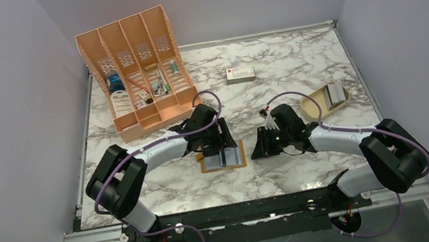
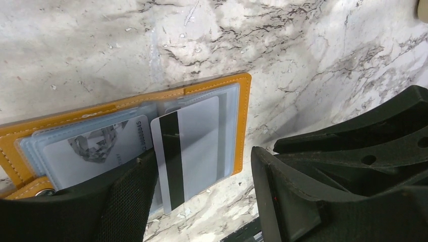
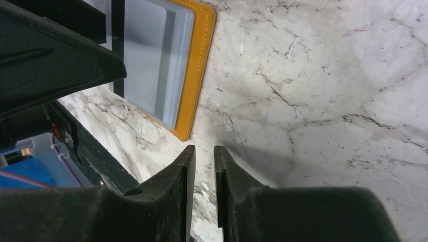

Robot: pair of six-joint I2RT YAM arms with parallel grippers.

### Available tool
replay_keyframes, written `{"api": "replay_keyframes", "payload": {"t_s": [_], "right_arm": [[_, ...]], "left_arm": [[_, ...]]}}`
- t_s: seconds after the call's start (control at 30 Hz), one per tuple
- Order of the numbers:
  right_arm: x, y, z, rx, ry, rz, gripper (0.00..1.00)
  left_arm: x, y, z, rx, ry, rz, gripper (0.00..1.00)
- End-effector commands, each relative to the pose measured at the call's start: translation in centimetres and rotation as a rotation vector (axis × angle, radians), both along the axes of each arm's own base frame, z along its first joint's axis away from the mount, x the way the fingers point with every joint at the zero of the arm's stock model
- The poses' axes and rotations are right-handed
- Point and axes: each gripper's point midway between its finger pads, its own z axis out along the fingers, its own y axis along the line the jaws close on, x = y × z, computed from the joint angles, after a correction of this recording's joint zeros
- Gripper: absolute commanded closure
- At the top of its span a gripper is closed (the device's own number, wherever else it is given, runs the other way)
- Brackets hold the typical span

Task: Put the credit cards into the card holder
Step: Insert the credit card into the card holder.

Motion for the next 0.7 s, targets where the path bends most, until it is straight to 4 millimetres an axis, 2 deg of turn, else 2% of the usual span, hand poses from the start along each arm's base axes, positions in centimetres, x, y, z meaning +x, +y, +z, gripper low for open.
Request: {"api": "replay_keyframes", "payload": {"t_s": [0.0, 0.1, 0.23, 0.3, 0.43, 0.67], "right_arm": [[0.2, 1.0, 1.1, 0.053, -0.025, 0.019, 0.79], [0.4, 1.0, 1.3, 0.053, -0.035, 0.011, 0.79], [0.5, 1.1, 1.3, 0.056, -0.033, 0.011, 0.79], [0.5, 1.3, 1.2, 0.067, -0.028, 0.012, 0.79], [0.5, 1.9, 1.6, 0.097, -0.014, 0.019, 0.79], [1.4, 2.1, 1.8, 0.087, -0.018, 0.001, 0.76]], "left_arm": [[0.9, -0.1, 1.5, 0.006, -0.049, 0.012, 0.32], [1.1, -0.3, 2.3, -0.012, -0.064, 0.018, 0.35], [0.8, -1.6, 4.4, -0.141, -0.081, 0.024, 0.35], [0.8, -1.6, 5.0, -0.155, -0.089, 0.032, 0.35], [0.7, -0.4, 4.2, -0.08, -0.086, 0.036, 0.32], [0.3, -1.0, 2.5, -0.105, -0.065, 0.006, 0.31]]}}
